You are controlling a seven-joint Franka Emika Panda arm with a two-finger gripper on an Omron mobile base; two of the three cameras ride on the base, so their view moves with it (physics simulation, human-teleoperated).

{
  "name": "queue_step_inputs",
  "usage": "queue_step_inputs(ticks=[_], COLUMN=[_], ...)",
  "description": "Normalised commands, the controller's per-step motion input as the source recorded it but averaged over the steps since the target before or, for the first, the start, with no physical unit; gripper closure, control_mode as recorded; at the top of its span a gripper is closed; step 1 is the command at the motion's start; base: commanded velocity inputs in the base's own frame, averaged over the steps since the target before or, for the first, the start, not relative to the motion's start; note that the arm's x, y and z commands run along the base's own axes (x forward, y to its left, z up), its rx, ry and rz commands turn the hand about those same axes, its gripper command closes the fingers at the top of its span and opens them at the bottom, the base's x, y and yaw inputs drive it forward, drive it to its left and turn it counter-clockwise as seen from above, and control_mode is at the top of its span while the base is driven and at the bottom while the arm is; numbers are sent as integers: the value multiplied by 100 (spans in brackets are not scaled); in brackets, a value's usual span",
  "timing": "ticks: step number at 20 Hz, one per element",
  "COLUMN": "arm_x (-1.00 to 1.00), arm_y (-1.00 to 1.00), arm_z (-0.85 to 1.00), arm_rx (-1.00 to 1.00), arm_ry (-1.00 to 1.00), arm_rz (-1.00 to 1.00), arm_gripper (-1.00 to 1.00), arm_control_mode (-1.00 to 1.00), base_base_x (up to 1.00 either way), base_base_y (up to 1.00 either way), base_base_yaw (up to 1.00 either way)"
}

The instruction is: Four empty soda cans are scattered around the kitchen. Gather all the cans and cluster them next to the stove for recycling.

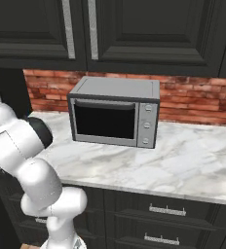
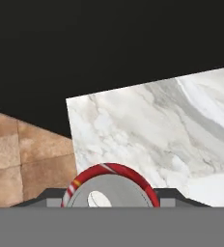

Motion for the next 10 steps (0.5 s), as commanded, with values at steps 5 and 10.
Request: queue_step_inputs(ticks=[5, 10], arm_x=[-53, -59], arm_y=[-93, -90], arm_z=[10, 11], arm_rx=[6, 6], arm_ry=[-2, -1], arm_rz=[-16, -15], arm_gripper=[100, 100], arm_control_mode=[-100, -100], base_base_x=[0, 0], base_base_y=[0, 0], base_base_yaw=[0, 0])
